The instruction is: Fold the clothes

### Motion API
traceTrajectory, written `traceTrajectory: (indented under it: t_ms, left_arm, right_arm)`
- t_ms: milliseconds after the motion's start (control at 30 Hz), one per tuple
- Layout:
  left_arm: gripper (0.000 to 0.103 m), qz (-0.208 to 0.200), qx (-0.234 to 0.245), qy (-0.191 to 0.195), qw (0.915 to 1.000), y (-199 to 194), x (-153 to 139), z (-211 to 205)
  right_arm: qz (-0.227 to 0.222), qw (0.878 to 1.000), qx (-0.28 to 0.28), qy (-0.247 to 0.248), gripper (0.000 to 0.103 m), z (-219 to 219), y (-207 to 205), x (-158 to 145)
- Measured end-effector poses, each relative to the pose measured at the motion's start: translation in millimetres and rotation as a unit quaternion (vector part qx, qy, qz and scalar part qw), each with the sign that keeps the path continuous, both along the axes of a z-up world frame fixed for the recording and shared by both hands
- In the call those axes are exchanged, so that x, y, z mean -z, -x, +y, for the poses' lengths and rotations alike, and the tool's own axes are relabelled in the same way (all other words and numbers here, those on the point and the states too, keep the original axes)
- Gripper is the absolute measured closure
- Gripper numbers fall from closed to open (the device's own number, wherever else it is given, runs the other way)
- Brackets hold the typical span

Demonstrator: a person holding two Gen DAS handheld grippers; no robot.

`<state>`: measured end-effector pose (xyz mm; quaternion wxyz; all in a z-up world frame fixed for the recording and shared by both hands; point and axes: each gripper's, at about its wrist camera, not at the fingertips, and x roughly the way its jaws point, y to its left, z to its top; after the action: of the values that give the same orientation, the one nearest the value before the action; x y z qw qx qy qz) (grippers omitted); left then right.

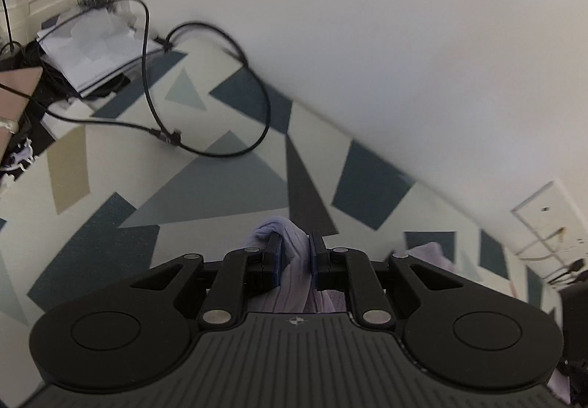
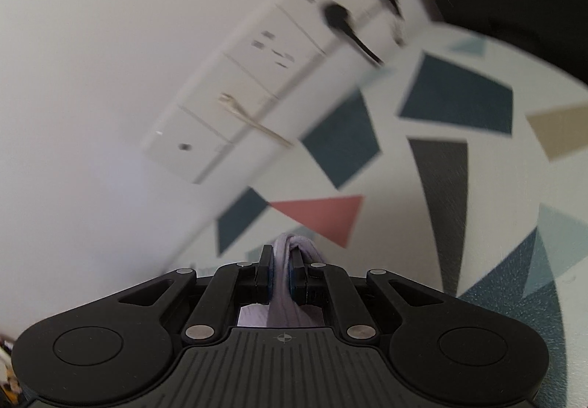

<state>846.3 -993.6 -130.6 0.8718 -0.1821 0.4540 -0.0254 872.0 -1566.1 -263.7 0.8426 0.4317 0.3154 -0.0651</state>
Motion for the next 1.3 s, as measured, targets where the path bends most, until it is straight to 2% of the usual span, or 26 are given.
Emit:
traceTrajectory:
  t_ms: [167,233,267,300,333,400,433,467,567,633,700,800,867,933,1033,1067,1133,1300]
  left_arm:
    - [0.084,0.037,0.018,-0.036,0.9985,-11.7,24.1,-15.9]
    - [0.074,0.043,0.041,-0.058,0.9965,-11.2,25.3,-22.8]
    - [0.069,0.042,0.055,-0.065,0.9955,-11.1,23.4,-25.2]
    - [0.058,0.042,0.066,-0.063,0.9950,-12.1,19.4,-25.5]
    - [0.047,0.043,0.076,-0.060,0.9943,-13.3,15.3,-25.7]
    - [0.035,0.054,0.089,-0.047,0.9935,-17.0,6.5,-23.1]
    - [0.033,0.071,0.086,-0.038,0.9930,-21.3,2.4,-21.1]
    - [0.033,0.089,0.083,-0.030,0.9921,-25.8,-1.7,-19.1]
    - [0.032,0.105,0.085,-0.006,0.9909,-33.3,-20.1,-13.0]
    - [0.029,0.104,0.100,0.019,0.9894,-35.4,-29.9,-7.6]
    - [0.029,0.101,0.115,0.039,0.9874,-36.1,-38.3,-2.0]
    - [0.028,0.089,0.148,0.058,0.9832,-28.0,-49.5,6.7]
    - [0.026,0.087,0.163,0.064,0.9806,-14.6,-51.6,15.3]
    - [0.026,0.084,0.167,0.056,0.9808,6.4,-52.5,22.8]
    - [0.026,0.056,0.211,0.041,0.9749,40.3,-59.4,20.7]
    - [0.025,0.042,0.230,0.039,0.9716,50.6,-62.4,17.9]
    - [0.018,0.023,0.266,0.036,0.9629,68.6,-63.9,9.1]
    - [0.017,0.039,0.341,-0.021,0.9391,94.1,-37.0,-26.7]
  right_arm:
    - [0.027,1.000,0.000,-0.003,0.096,-2.9,-6.1,26.8]
    - [0.033,0.999,-0.004,0.002,0.095,-0.4,-6.7,30.4]
    - [0.033,0.999,-0.006,0.003,0.090,1.2,-5.8,29.5]
    - [0.034,0.999,-0.006,0.004,0.085,2.7,-4.9,28.2]
    - [0.033,0.999,-0.005,0.003,0.074,3.5,-3.4,25.5]
    - [0.027,1.000,0.011,0.003,0.058,2.3,2.5,15.1]
    - [0.023,0.999,0.023,0.002,0.043,0.9,6.8,9.0]
    - [0.016,0.999,0.043,-0.004,0.039,-2.4,14.1,1.4]
    - [-0.007,0.995,0.087,-0.040,0.040,-11.8,36.2,-20.1]
    - [-0.022,0.995,0.089,-0.028,0.040,-7.8,51.2,-38.4]
    - [-0.028,0.997,0.066,0.015,0.038,6.7,62.2,-58.2]
    - [-0.025,0.995,-0.002,0.093,0.037,47.1,69.8,-79.8]
    - [-0.027,0.992,-0.050,0.112,0.037,74.1,74.7,-84.9]
    - [-0.029,0.989,-0.089,0.114,0.037,97.8,81.5,-84.8]
    - [-0.018,0.985,-0.121,0.124,0.037,123.8,88.8,-78.8]
    - [-0.012,0.983,-0.130,0.127,0.037,130.6,90.4,-75.7]
    - [0.001,0.980,-0.142,0.139,0.035,142.7,91.5,-70.1]
    - [0.032,0.963,-0.171,0.205,0.032,173.1,78.3,-56.1]
